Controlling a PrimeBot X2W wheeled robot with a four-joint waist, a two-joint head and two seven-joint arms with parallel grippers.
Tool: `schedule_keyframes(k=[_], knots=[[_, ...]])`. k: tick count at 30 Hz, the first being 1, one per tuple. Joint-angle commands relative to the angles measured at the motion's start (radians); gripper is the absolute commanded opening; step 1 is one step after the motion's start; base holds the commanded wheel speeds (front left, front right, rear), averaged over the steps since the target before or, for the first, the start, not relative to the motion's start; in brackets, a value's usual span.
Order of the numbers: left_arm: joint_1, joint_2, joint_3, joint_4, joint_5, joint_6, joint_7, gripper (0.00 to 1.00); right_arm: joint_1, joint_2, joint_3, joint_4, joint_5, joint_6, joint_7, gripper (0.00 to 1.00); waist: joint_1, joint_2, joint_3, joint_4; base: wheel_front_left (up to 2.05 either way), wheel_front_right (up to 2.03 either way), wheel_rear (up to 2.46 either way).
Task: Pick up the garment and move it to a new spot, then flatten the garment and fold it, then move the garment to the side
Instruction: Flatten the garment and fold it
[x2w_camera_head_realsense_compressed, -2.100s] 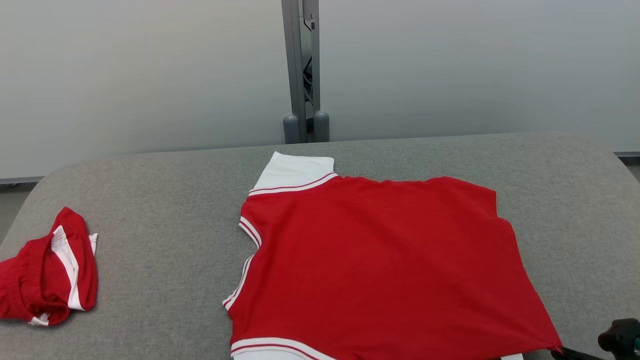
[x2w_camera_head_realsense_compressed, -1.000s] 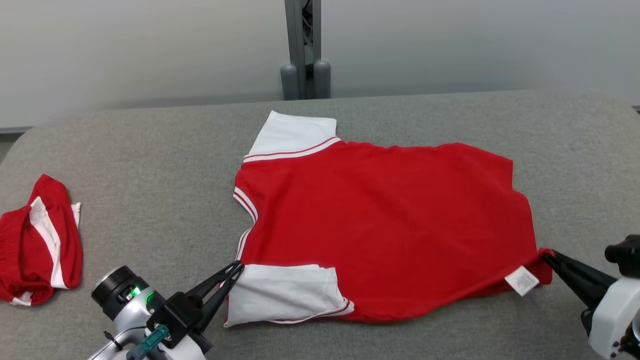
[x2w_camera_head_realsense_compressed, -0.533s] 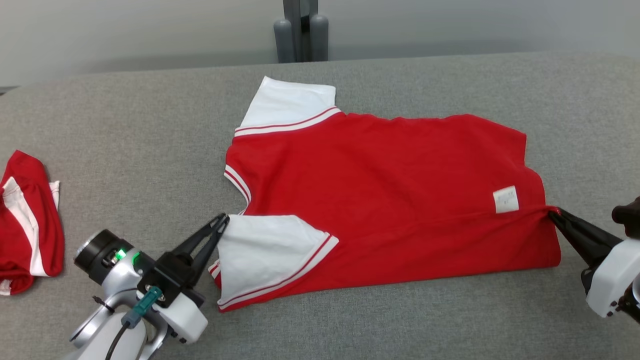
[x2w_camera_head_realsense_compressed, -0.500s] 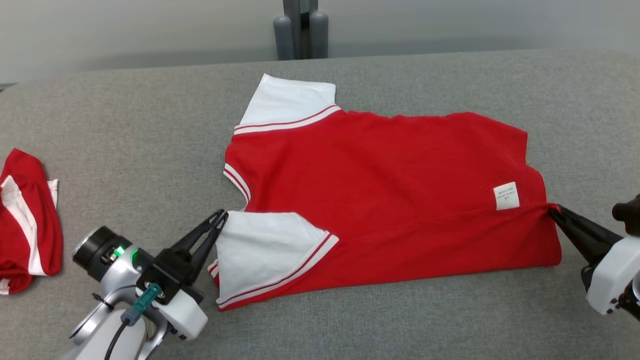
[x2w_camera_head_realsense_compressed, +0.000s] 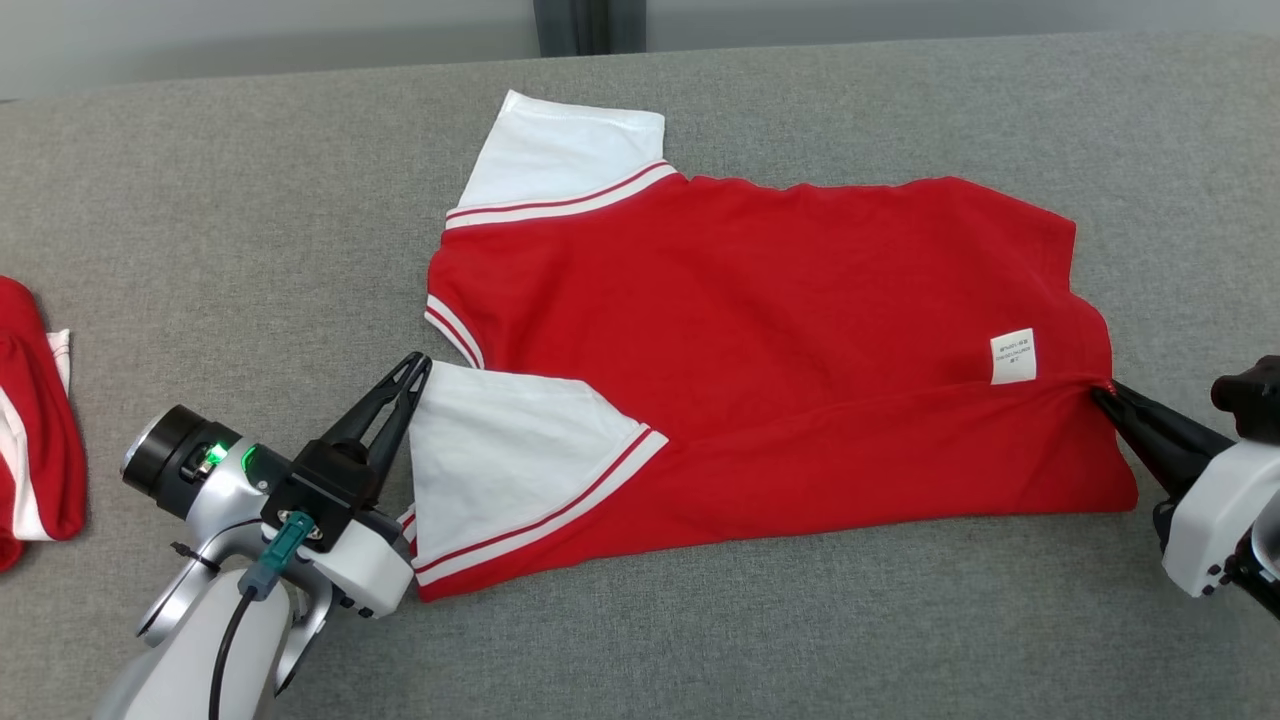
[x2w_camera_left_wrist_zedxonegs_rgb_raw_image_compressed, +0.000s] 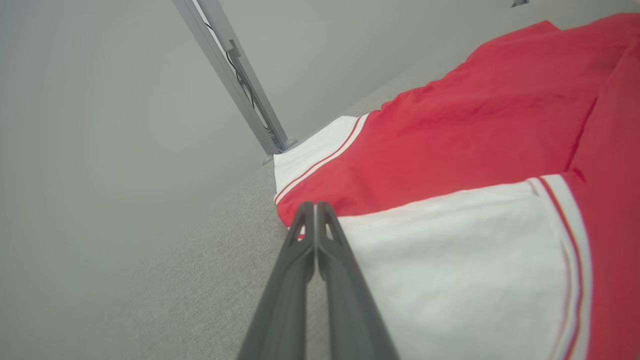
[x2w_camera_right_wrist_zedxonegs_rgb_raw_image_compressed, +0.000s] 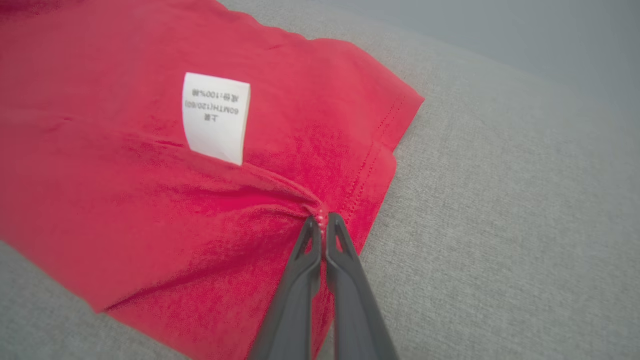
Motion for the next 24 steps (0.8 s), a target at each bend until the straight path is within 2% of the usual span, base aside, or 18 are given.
schedule_keyframes(k=[1,2,3,4,5,6,13,16,21,24], knots=[[-0.014,-0.001,0.006,0.007,0.007,0.006,0.0,0.0,-0.017,0.003,0.003,0.011,0.004,-0.001,-0.001,0.0,0.0,0.0,0.004,0.0,0.0,0.0,0.0],[-0.016,-0.003,0.009,0.013,0.007,0.009,-0.001,0.0,-0.027,0.006,-0.001,0.019,-0.001,-0.001,-0.002,0.21,0.0,0.0,0.007,-0.001,0.0,0.0,0.0],[-0.016,-0.009,0.01,0.019,0.004,0.012,-0.001,0.0,-0.035,0.01,-0.008,0.025,-0.013,0.0,-0.001,1.0,0.0,0.0,0.009,-0.002,0.0,0.0,0.0],[-0.014,-0.015,0.013,0.026,-0.001,0.014,-0.001,0.0,-0.031,0.015,-0.011,0.035,-0.011,-0.001,-0.002,1.0,0.0,0.0,0.01,-0.003,0.0,0.0,0.0],[-0.015,-0.019,0.018,0.032,-0.006,0.018,-0.001,0.45,-0.028,0.021,-0.019,0.047,-0.005,-0.001,-0.001,1.0,0.0,0.0,0.01,-0.003,0.0,0.0,0.0],[-0.015,-0.023,0.023,0.04,-0.007,0.026,-0.001,1.0,-0.024,0.026,-0.028,0.065,0.007,-0.001,-0.001,1.0,0.0,0.0,0.01,-0.003,0.0,0.0,0.0],[-0.003,-0.042,0.05,0.035,-0.004,0.059,-0.001,1.0,-0.022,0.049,-0.101,0.103,-0.013,-0.001,-0.001,1.0,0.0,0.0,-0.004,-0.004,0.0,0.0,0.0],[0.018,-0.047,0.072,0.01,-0.009,0.078,-0.001,1.0,0.0,0.061,-0.184,0.106,-0.035,0.0,-0.002,1.0,0.0,0.0,-0.026,-0.004,0.0,0.0,0.0],[0.076,-0.074,0.134,-0.045,-0.039,0.113,-0.001,1.0,0.07,0.106,-0.33,0.156,0.007,-0.001,-0.001,1.0,0.0,0.0,-0.084,0.0,0.0,0.0,0.0],[0.108,-0.094,0.157,-0.063,-0.052,0.116,-0.001,1.0,0.11,0.125,-0.386,0.155,-0.012,0.0,-0.001,1.0,0.0,0.0,-0.107,0.001,0.0,0.0,0.0]])
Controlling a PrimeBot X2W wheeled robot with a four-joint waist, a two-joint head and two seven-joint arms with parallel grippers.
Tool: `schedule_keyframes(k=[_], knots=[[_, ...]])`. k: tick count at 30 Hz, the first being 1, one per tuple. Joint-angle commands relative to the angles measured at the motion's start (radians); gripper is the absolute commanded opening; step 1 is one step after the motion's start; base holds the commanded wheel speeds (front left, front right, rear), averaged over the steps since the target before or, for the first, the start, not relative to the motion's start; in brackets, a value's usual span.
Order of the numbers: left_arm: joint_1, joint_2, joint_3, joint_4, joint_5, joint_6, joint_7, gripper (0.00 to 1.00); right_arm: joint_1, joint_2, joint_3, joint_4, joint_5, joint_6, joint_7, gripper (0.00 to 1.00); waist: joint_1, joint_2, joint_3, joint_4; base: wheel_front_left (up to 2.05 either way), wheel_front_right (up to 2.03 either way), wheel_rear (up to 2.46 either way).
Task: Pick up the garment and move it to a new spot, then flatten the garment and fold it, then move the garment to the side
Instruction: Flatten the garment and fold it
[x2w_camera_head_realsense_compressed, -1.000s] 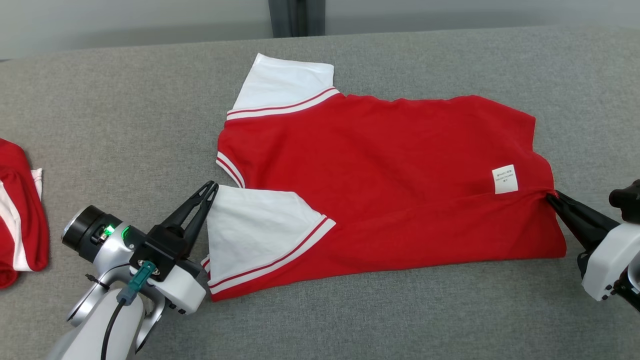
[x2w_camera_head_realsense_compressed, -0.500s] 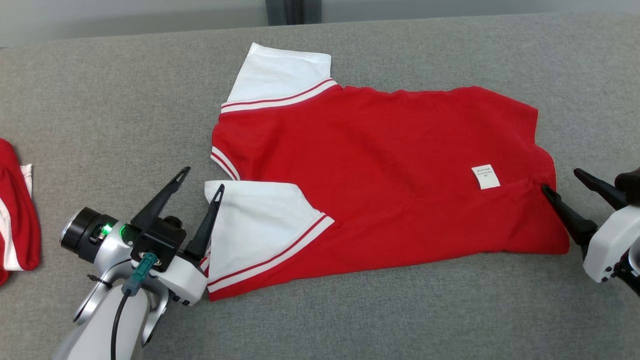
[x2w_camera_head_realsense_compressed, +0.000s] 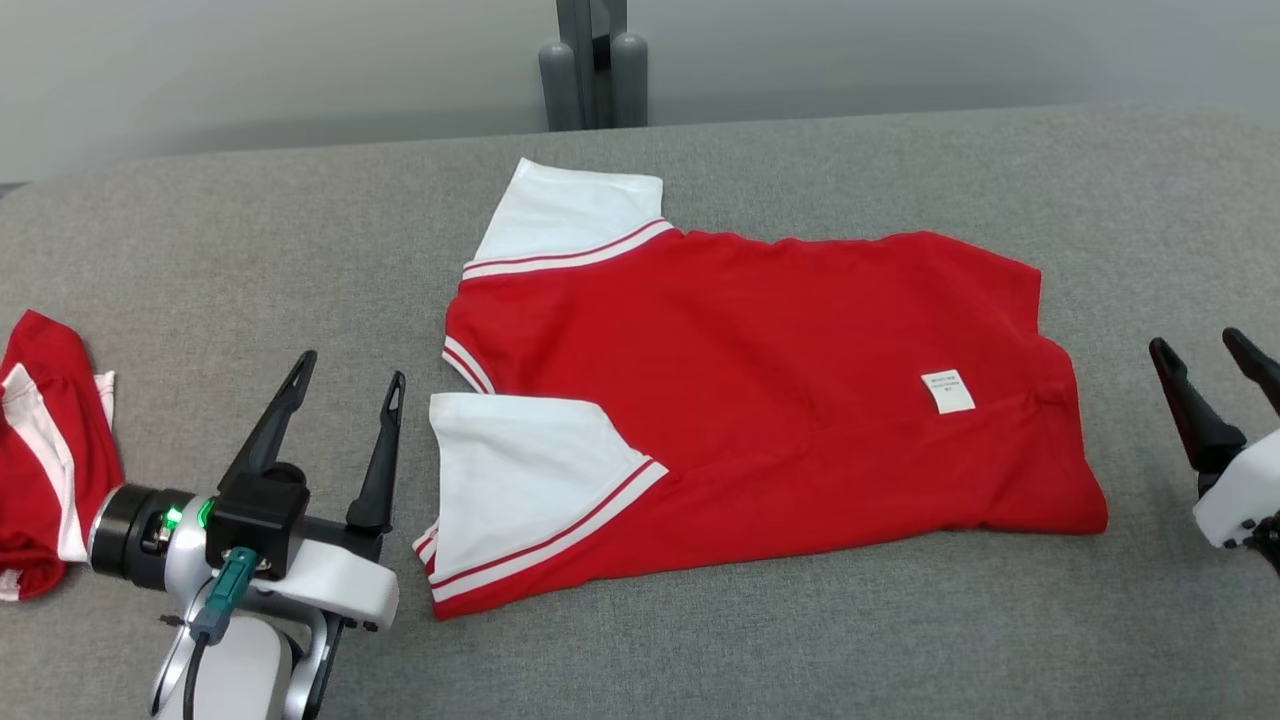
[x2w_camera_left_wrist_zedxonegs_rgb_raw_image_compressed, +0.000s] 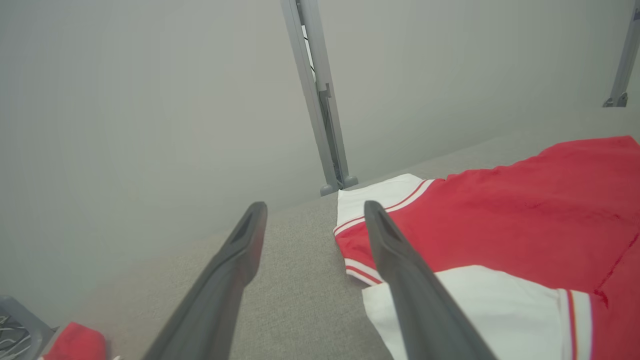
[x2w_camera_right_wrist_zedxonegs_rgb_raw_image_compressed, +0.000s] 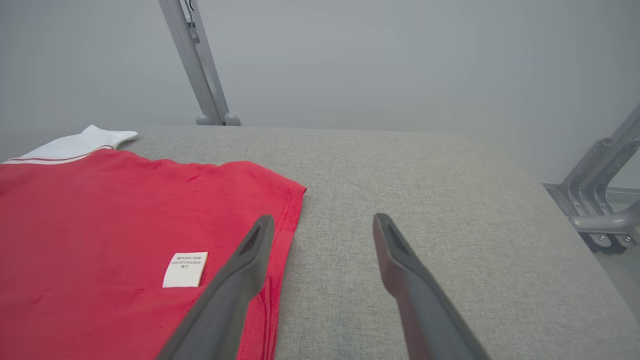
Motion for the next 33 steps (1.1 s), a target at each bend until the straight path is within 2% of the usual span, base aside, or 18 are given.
schedule_keyframes(k=[1,8,15,18,26,33], knots=[[0.013,-0.008,0.009,-0.004,-0.016,0.006,0.0,1.0,0.026,0.006,-0.008,-0.002,-0.012,0.0,-0.001,1.0,0.0,-0.0001,-0.022,0.002,0.0,0.0,0.0],[0.103,-0.089,0.111,-0.051,-0.028,-0.011,0.0,1.0,0.186,0.08,-0.193,-0.065,-0.109,0.0,-0.001,1.0,0.0,-0.0001,-0.08,0.004,0.0,0.0,0.0],[0.18,-0.178,0.202,-0.037,-0.088,-0.069,0.0,1.0,0.342,0.178,-0.325,-0.096,-0.137,0.0,-0.001,1.0,0.0,-0.0001,-0.129,0.01,0.0,0.0,0.0],[0.207,-0.19,0.223,-0.013,-0.127,-0.089,0.0,1.0,0.38,0.207,-0.342,-0.096,-0.134,0.0,-0.001,1.0,0.0,-0.0001,-0.142,0.007,0.0,0.0,0.0],[0.238,-0.193,0.162,0.108,-0.24,-0.11,0.0,1.0,0.422,0.248,-0.345,-0.064,-0.118,0.0,-0.001,1.0,0.0,-0.0001,-0.163,0.007,0.0,0.0,0.0],[0.205,-0.19,0.036,0.298,-0.308,-0.167,0.0,1.0,0.405,0.257,-0.331,-0.037,-0.101,0.0,-0.001,1.0,0.0,-0.0001,-0.158,0.003,0.0,0.0,0.0]])
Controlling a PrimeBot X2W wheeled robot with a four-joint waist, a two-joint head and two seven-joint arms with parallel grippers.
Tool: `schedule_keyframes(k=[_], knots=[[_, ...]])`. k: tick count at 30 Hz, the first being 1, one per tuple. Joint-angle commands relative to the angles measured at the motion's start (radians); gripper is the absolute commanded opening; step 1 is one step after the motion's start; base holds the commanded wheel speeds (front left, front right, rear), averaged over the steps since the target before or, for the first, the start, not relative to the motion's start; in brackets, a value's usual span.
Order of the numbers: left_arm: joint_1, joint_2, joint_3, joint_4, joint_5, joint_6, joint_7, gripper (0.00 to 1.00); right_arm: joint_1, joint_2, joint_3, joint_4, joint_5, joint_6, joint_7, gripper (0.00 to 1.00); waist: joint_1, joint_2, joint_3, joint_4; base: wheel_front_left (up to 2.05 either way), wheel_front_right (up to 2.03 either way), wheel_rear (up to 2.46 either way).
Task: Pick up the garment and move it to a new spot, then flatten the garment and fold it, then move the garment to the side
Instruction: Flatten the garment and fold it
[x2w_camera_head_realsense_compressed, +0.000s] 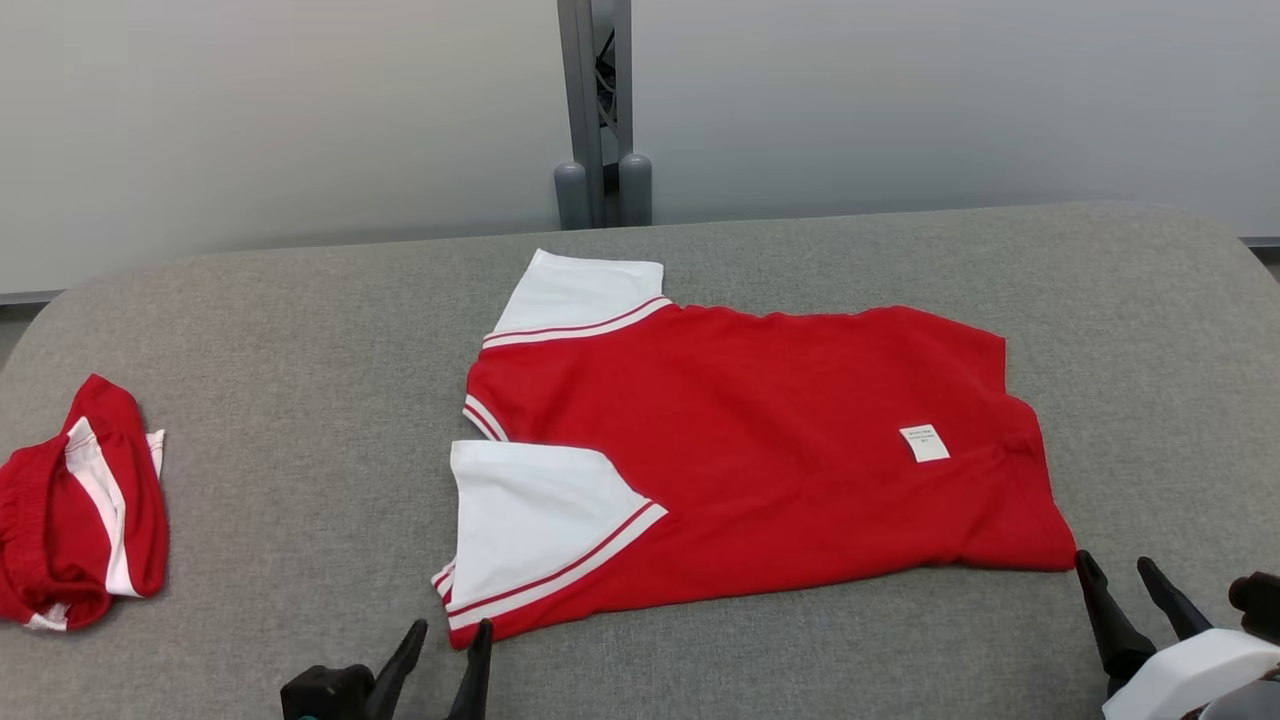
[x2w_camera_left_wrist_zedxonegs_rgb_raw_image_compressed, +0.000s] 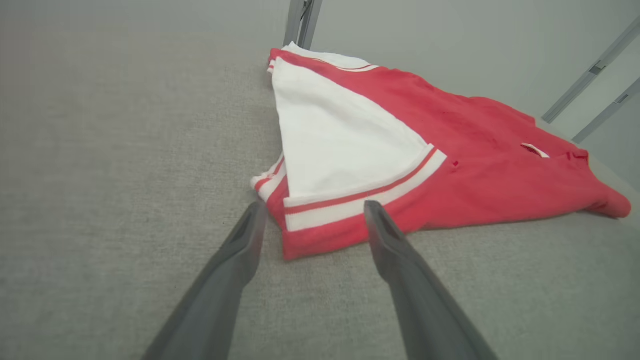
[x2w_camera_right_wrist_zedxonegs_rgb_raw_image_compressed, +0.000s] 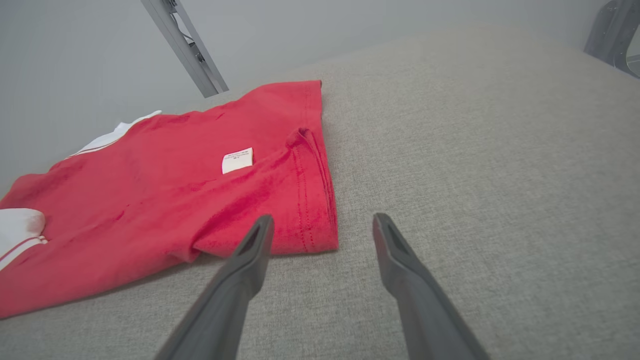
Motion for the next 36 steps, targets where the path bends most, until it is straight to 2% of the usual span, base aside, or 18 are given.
schedule_keyframes(k=[1,6,10,14,25,36], knots=[[-0.033,0.009,-0.011,0.04,-0.038,-0.009,-0.001,1.0,-0.012,0.0,0.002,0.008,0.008,0.0,-0.001,1.0,0.0,-0.0001,0.005,-0.002,0.0,0.0,0.0],[-0.071,0.007,-0.044,0.131,-0.165,-0.016,-0.001,1.0,-0.026,0.007,0.011,0.017,0.016,0.0,-0.001,1.0,0.0,-0.0001,0.023,-0.004,0.0,0.0,0.0],[-0.103,0.007,-0.129,0.162,-0.283,-0.016,-0.001,1.0,-0.037,0.011,0.018,0.028,0.028,0.0,-0.001,1.0,0.0,-0.0001,0.041,-0.006,0.0,0.0,0.0],[-0.127,0.011,-0.178,0.179,-0.326,-0.016,0.0,1.0,-0.051,0.016,0.035,0.039,0.038,0.0,-0.001,1.0,0.0,-0.0001,0.055,-0.01,0.0,0.0,0.0],[-0.172,0.012,-0.185,0.183,-0.444,-0.015,0.001,1.0,-0.1,0.019,0.09,0.085,0.136,0.0,-0.001,1.0,0.0,-0.0001,0.1,-0.005,0.0,0.0,0.0],[-0.184,0.014,-0.199,0.17,-0.479,-0.015,0.001,1.0,-0.121,0.007,0.141,0.089,0.244,0.0,-0.001,1.0,0.0,-0.0001,0.117,0.009,0.0,0.0,0.0]])
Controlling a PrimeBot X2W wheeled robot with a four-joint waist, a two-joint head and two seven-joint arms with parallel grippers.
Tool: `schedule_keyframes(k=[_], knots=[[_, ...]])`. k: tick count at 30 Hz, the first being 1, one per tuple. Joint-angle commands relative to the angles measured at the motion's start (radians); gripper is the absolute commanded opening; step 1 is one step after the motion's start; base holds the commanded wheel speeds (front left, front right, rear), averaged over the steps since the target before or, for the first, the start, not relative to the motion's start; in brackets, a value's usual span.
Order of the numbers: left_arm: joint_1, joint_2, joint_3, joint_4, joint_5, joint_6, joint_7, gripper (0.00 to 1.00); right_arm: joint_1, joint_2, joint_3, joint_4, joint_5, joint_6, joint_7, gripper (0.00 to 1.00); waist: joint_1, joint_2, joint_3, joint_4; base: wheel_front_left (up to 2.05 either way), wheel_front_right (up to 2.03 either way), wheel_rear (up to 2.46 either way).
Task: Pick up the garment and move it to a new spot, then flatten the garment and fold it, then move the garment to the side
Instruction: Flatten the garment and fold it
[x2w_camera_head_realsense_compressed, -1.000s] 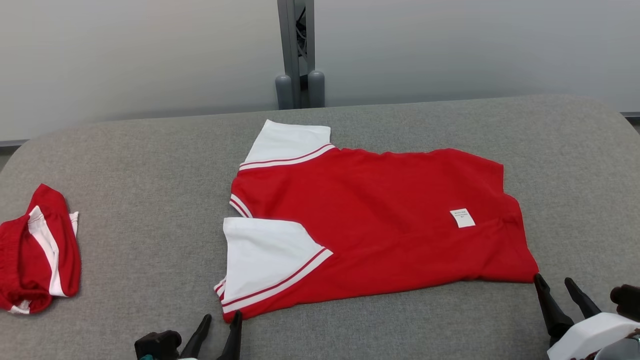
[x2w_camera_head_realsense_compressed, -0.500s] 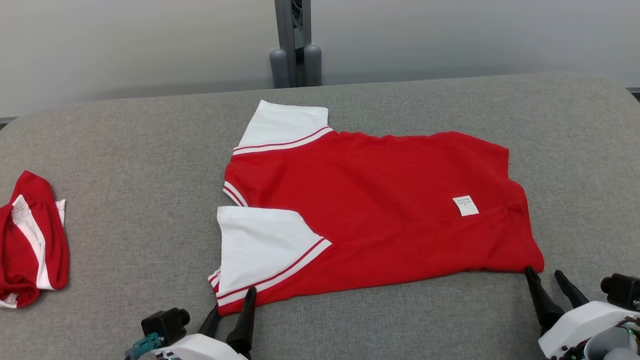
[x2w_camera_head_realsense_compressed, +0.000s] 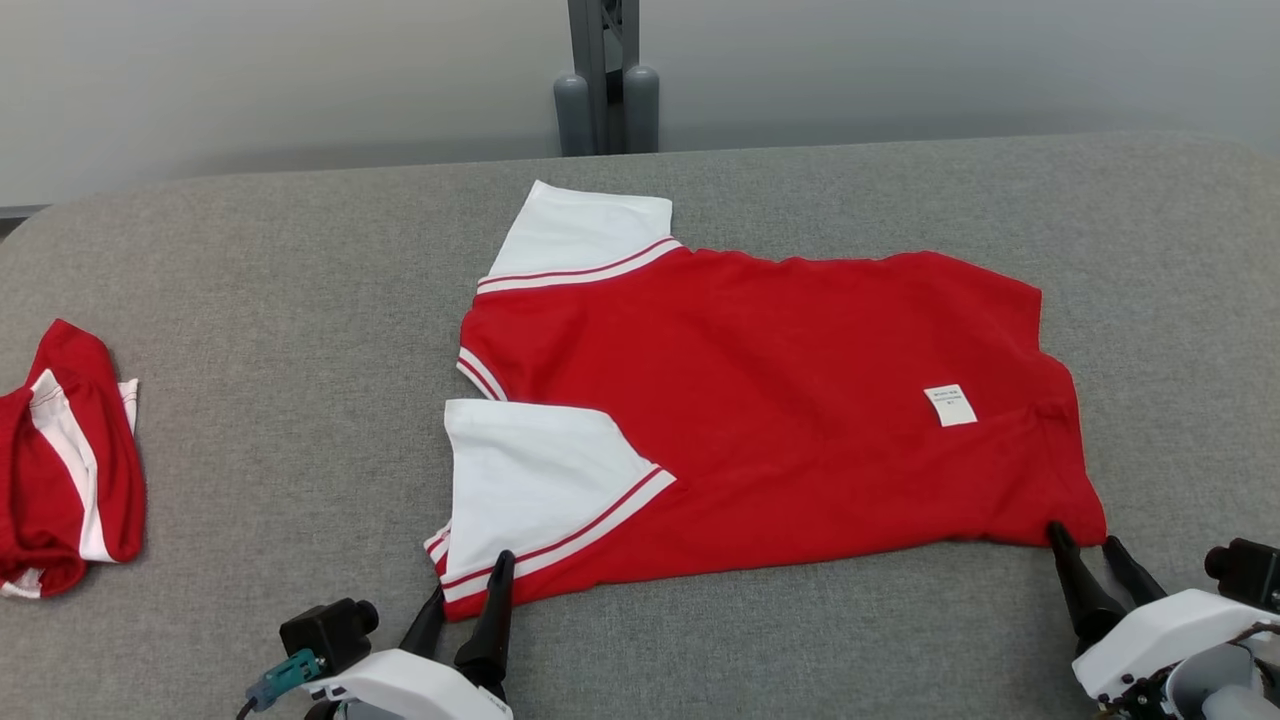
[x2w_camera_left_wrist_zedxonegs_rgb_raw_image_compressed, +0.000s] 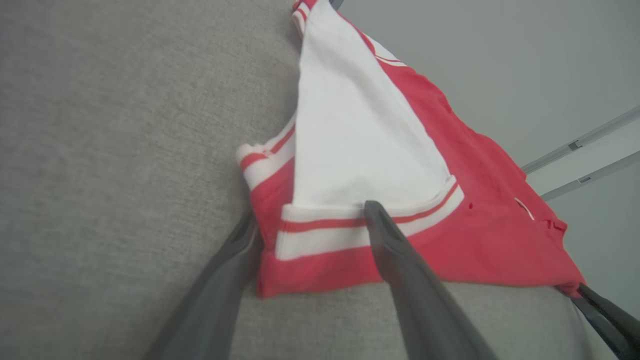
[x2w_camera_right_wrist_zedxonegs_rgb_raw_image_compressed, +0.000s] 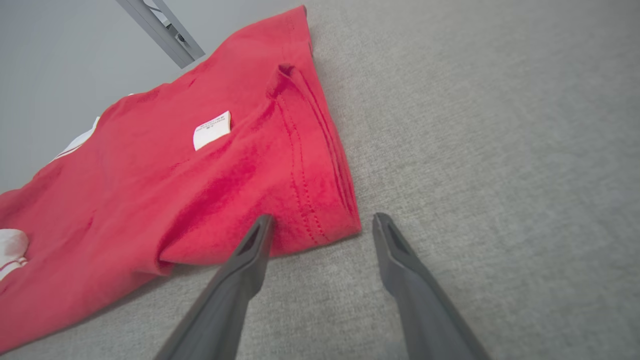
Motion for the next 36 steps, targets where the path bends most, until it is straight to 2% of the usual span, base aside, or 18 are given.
schedule_keyframes(k=[1,2,3,4,5,6,7,8,9,16,29,36], knots=[[-0.007,0.004,-0.004,0.007,-0.013,-0.001,0.004,1.0,-0.008,-0.007,0.008,-0.002,0.01,0.0,-0.001,1.0,0.0001,0.0,0.003,0.001,0.0,0.0,0.0],[-0.009,0.004,-0.01,0.004,-0.014,-0.001,0.004,1.0,-0.012,-0.008,0.013,-0.004,0.017,0.0,-0.001,1.0,0.0001,0.0,0.005,0.002,0.0,0.0,0.0],[-0.01,0.006,-0.016,0.002,-0.017,-0.001,0.004,0.8,-0.014,-0.01,0.018,-0.004,0.023,0.0,-0.001,1.0,0.0001,0.0,0.006,0.002,0.0,0.0,0.0],[-0.011,0.007,-0.023,0.0,-0.02,-0.001,0.004,0.48,-0.017,-0.012,0.023,-0.004,0.026,0.0,-0.001,1.0,0.0001,0.0,0.007,0.002,0.0,0.0,0.0],[-0.011,0.009,-0.029,0.0,-0.02,-0.001,0.005,0.29,-0.02,-0.013,0.031,-0.007,0.032,0.0,-0.001,1.0,0.0001,0.0,0.008,0.002,0.0,0.0,0.0],[-0.011,0.01,-0.033,0.002,-0.023,-0.001,0.005,0.23,-0.023,-0.015,0.042,-0.01,0.032,0.0,-0.001,0.84,0.0001,0.0,0.009,0.002,0.0,0.0,0.0],[-0.012,0.013,-0.038,0.007,-0.025,-0.001,0.006,0.1,-0.029,-0.019,0.048,-0.01,0.029,0.0,-0.001,0.45,0.0001,0.0,0.01,0.003,0.0,0.0,0.0],[-0.017,0.017,-0.04,0.009,-0.022,-0.001,0.006,0.0,-0.033,-0.023,0.054,-0.012,0.024,0.0,-0.001,0.22,0.0001,0.0,0.013,0.003,0.0,0.0,0.0],[-0.021,0.018,-0.039,0.01,-0.02,-0.001,0.006,0.0,-0.037,-0.024,0.056,-0.014,0.022,0.0,-0.001,0.0,0.0001,0.0,0.015,0.003,0.0,0.0,0.0],[-0.027,0.031,-0.044,-0.024,0.002,-0.001,0.003,0.0,-0.048,-0.026,0.037,-0.019,-0.005,0.0,-0.001,0.0,0.0001,0.0,0.025,0.005,0.0,0.0,0.0],[-0.002,0.02,0.058,-0.042,0.094,-0.001,0.002,0.0,-0.03,-0.046,0.003,-0.023,-0.08,0.0,-0.001,0.0,0.0001,0.0,0.002,0.003,0.0,0.0,0.0],[0.018,0.014,0.048,-0.028,0.113,-0.001,0.002,0.0,-0.001,-0.059,0.058,-0.014,-0.059,0.0,-0.001,0.0,0.0001,0.0,-0.041,0.001,0.0,0.0,0.0]])
